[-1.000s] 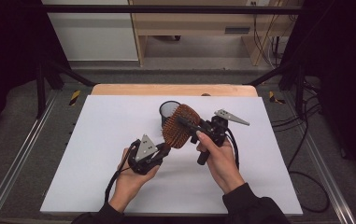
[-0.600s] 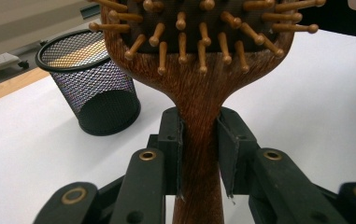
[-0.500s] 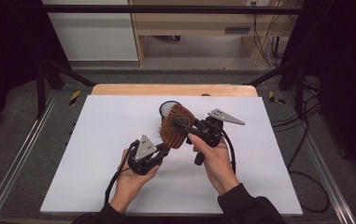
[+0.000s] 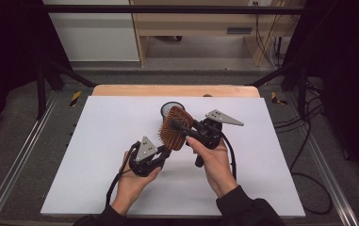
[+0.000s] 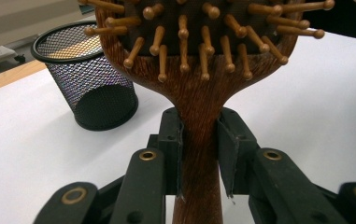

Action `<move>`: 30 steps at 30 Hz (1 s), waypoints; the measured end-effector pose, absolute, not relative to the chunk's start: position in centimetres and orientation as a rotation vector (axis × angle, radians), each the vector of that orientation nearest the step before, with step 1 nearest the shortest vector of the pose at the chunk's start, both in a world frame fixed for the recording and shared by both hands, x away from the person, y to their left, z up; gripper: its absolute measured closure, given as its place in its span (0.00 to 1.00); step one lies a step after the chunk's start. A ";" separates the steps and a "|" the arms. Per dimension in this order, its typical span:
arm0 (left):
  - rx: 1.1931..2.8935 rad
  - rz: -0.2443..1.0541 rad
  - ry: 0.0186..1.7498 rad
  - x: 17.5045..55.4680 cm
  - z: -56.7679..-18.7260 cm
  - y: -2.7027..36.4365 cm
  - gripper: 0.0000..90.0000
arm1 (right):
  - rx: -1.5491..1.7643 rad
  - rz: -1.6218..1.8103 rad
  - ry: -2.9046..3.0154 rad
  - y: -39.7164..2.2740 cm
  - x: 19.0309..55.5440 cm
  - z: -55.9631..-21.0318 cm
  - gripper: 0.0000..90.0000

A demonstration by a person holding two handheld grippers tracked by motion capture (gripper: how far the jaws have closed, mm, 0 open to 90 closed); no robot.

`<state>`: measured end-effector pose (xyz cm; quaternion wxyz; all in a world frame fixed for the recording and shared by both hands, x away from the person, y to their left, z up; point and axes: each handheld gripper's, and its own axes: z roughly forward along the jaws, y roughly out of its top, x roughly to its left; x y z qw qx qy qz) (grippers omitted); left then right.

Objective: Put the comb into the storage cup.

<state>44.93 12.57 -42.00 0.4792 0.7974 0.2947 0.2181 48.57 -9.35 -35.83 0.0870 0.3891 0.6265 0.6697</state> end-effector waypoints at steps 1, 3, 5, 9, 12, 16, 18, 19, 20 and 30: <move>1.945 0.530 0.720 44.9 -42.0 12.6 0.81 | 1.159 1.995 1.866 -9.3 48.6 -35.8 0.57; 1.942 0.531 0.720 44.9 -42.0 12.5 0.81 | 1.156 1.989 1.872 -9.3 48.5 -35.7 0.57; 1.936 0.528 0.719 44.9 -42.0 12.5 0.81 | 1.158 1.986 1.865 -9.3 48.5 -35.6 0.58; 1.930 0.531 0.728 44.9 -42.1 12.5 0.81 | 1.165 1.985 1.851 -9.1 48.4 -35.6 0.58; 1.927 0.530 0.729 44.9 -42.2 12.6 0.81 | 1.163 1.981 1.856 -8.8 48.4 -35.6 0.58; 1.918 0.530 0.725 44.9 -42.1 12.7 0.81 | 1.164 1.982 1.858 -8.8 48.4 -35.4 0.58; 1.914 0.531 0.722 44.9 -42.1 12.7 0.81 | 1.163 1.987 1.857 -8.8 48.4 -35.3 0.58; 1.914 0.531 0.722 44.9 -42.1 12.7 0.81 | 1.163 1.987 1.857 -8.8 48.4 -35.3 0.58; 1.912 0.531 0.721 44.9 -42.1 12.8 0.81 | 1.163 1.988 1.853 -8.8 48.4 -35.3 0.58; 1.894 0.522 0.722 45.0 -42.1 12.9 0.81 | 1.181 1.996 1.843 -8.8 48.6 -35.3 0.58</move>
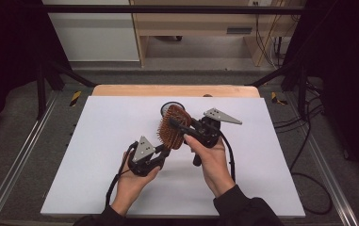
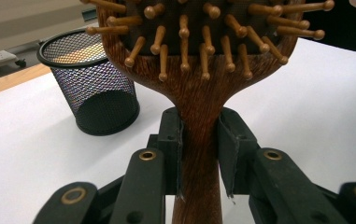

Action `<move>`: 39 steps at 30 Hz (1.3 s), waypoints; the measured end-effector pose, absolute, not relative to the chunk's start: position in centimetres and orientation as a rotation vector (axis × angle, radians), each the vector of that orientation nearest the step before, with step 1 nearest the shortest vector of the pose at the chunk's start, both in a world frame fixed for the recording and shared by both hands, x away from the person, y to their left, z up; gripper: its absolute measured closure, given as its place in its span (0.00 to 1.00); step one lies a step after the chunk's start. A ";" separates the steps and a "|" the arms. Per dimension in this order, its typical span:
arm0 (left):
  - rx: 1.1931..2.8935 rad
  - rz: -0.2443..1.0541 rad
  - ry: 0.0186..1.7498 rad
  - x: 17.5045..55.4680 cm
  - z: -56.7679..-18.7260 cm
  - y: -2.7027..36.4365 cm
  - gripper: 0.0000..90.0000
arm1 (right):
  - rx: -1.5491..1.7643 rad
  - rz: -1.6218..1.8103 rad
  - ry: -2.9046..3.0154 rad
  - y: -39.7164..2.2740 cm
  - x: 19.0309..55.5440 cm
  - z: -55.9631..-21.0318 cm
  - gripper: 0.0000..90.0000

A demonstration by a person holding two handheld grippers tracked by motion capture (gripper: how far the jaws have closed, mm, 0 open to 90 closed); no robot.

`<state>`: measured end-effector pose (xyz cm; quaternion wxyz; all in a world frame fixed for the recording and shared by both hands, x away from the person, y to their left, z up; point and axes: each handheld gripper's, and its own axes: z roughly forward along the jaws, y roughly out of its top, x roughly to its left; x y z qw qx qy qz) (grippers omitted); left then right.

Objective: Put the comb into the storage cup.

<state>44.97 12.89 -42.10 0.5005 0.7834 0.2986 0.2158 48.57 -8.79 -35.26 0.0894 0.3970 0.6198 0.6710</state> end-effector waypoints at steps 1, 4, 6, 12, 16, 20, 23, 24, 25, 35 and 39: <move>1.893 0.520 0.722 45.0 -42.1 12.9 0.81 | 1.185 1.992 1.837 -8.8 48.5 -35.2 0.58; 1.894 0.517 0.722 45.0 -42.2 12.8 0.81 | 1.187 1.977 1.825 -8.6 48.3 -35.2 0.58; 1.892 0.513 0.726 45.0 -42.2 12.9 0.81 | 1.183 1.968 1.825 -8.4 48.3 -35.1 0.58; 1.878 0.512 0.721 45.0 -42.3 12.8 0.73 | 1.163 1.928 1.805 -8.4 48.0 -34.9 0.59; 1.866 0.512 0.727 44.8 -42.4 13.0 0.67 | 1.173 1.931 1.790 -8.9 48.2 -34.8 0.58; 1.844 0.510 0.733 44.6 -42.5 13.4 0.60 | 1.201 1.933 1.759 -9.9 48.5 -34.8 0.58; 1.812 0.497 0.730 44.6 -42.5 13.9 0.52 | 1.215 1.926 1.737 -10.7 48.8 -34.8 0.58; 1.786 0.493 0.735 44.6 -42.6 14.1 0.50 | 1.221 1.923 1.729 -11.0 49.0 -34.8 0.58; 1.763 0.491 0.740 44.6 -42.6 14.3 0.47 | 1.229 1.925 1.722 -11.2 49.1 -34.8 0.58; 1.723 0.578 0.787 44.3 -42.5 18.6 0.21 | 1.272 1.944 1.661 -13.0 50.5 -34.9 0.58; 1.702 0.608 0.826 43.4 -43.2 21.2 0.13 | 1.277 1.933 1.654 -13.6 50.9 -35.0 0.58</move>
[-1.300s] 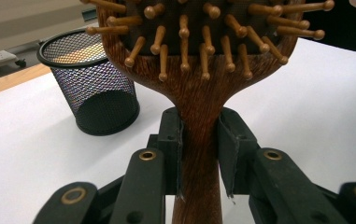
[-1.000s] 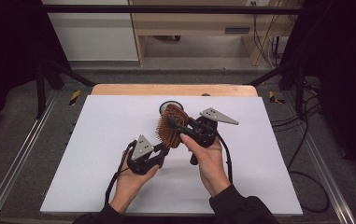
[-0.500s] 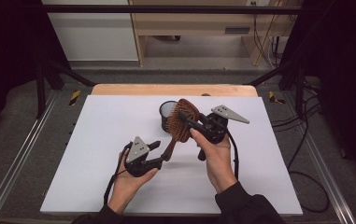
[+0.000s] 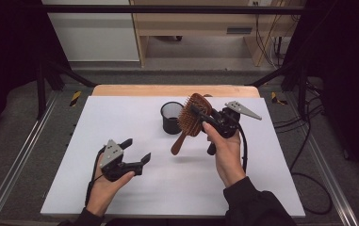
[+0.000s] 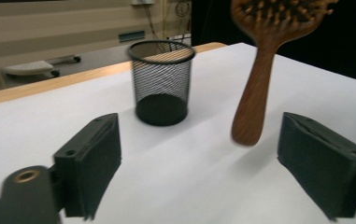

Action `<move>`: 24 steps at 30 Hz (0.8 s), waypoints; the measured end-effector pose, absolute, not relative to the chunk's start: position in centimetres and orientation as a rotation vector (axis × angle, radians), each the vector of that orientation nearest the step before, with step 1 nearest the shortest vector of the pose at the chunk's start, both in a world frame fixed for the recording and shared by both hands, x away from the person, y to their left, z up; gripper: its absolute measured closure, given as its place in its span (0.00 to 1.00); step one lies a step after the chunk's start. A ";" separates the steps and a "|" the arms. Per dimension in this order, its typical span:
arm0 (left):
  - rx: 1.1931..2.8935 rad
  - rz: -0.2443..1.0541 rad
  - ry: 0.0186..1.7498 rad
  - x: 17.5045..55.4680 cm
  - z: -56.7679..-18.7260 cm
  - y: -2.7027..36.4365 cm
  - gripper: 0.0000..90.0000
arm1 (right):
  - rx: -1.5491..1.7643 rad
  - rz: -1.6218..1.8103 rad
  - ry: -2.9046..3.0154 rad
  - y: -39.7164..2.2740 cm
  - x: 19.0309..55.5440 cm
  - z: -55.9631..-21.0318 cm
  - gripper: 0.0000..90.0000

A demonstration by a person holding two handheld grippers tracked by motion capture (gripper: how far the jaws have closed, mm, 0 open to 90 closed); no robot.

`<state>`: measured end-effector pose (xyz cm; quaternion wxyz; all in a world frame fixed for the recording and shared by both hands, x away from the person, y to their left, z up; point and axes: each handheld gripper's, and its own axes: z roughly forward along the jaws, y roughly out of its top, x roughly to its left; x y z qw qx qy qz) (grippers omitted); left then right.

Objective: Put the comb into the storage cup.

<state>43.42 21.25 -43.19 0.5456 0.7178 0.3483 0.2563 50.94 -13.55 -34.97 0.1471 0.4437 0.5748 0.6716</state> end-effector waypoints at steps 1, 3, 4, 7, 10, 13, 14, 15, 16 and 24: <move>1.690 0.619 0.833 43.2 -43.3 21.9 0.12 | 1.277 1.928 1.654 -13.7 51.0 -34.9 0.58; 1.669 0.633 0.850 42.8 -43.1 23.0 0.09 | 1.277 1.920 1.651 -13.9 51.2 -34.7 0.58; 1.659 0.646 0.855 42.7 -43.0 23.5 0.09 | 1.277 1.920 1.651 -13.9 51.2 -34.7 0.58; 1.657 0.690 0.861 42.1 -42.9 24.9 0.07 | 1.273 1.915 1.647 -14.1 51.5 -34.3 0.58; 1.654 0.756 0.881 41.3 -43.2 26.4 0.05 | 1.266 1.908 1.656 -14.1 51.5 -33.9 0.57; 1.632 0.780 0.914 41.1 -43.3 27.9 0.04 | 1.233 1.891 1.686 -13.7 51.5 -33.0 0.57; 1.616 0.779 0.930 41.1 -43.3 28.3 0.04 | 1.233 1.891 1.686 -13.7 51.5 -33.0 0.57; 1.598 0.774 0.947 41.1 -43.2 28.7 0.04 | 1.231 1.888 1.689 -13.6 51.5 -32.7 0.57; 1.584 0.770 0.964 41.2 -43.2 29.1 0.04 | 1.226 1.886 1.692 -13.5 51.5 -32.5 0.57; 1.569 0.750 1.003 41.6 -43.6 29.9 0.04 | 1.199 1.875 1.724 -12.4 52.2 -31.0 0.57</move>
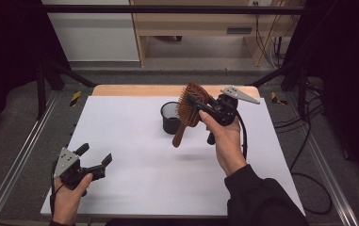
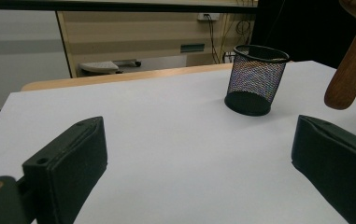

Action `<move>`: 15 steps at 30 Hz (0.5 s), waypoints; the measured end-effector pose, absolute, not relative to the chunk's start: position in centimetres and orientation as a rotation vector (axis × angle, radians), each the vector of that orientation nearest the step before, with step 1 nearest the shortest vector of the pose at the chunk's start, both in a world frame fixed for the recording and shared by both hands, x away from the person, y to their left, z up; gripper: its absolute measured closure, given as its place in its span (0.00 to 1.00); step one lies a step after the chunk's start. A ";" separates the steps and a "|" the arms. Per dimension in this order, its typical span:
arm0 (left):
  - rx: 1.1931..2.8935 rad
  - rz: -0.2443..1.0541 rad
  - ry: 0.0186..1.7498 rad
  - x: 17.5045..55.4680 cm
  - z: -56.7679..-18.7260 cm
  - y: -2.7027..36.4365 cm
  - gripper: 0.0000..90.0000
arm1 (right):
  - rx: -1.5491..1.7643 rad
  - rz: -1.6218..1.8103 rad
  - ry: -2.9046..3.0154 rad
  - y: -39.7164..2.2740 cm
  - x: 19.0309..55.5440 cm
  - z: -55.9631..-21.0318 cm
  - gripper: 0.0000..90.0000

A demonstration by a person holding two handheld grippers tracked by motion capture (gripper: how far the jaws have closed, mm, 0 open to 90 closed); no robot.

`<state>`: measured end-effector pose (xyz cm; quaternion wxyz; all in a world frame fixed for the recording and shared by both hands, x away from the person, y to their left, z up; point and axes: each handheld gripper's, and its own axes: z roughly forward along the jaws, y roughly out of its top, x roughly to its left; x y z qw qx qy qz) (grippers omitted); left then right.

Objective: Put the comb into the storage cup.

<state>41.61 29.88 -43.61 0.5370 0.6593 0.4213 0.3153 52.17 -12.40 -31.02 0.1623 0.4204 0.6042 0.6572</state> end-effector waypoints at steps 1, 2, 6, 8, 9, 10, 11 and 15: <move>1.574 0.755 1.000 41.6 -43.6 29.8 0.04 | 1.196 1.875 1.722 -12.3 52.3 -30.7 0.57; 1.577 0.758 0.998 41.6 -43.6 29.8 0.04 | 1.187 1.876 1.720 -12.1 52.4 -30.1 0.57; 1.587 0.750 1.002 41.5 -44.0 29.3 0.04 | 1.170 1.879 1.710 -11.9 52.7 -29.4 0.57; 1.600 0.754 0.999 41.5 -44.1 29.1 0.04 | 1.168 1.881 1.699 -11.8 53.0 -29.0 0.57; 1.606 0.757 0.996 41.5 -44.2 29.0 0.04 | 1.168 1.886 1.691 -11.7 53.2 -28.8 0.57; 1.608 0.759 0.996 41.5 -44.2 29.0 0.04 | 1.167 1.891 1.687 -11.6 53.4 -28.7 0.57; 1.603 0.761 0.997 41.5 -44.2 28.9 0.04 | 1.166 1.893 1.686 -11.6 53.7 -28.6 0.57; 1.604 0.755 0.989 41.5 -44.2 29.0 0.04 | 1.180 1.913 1.671 -11.0 55.1 -28.1 0.57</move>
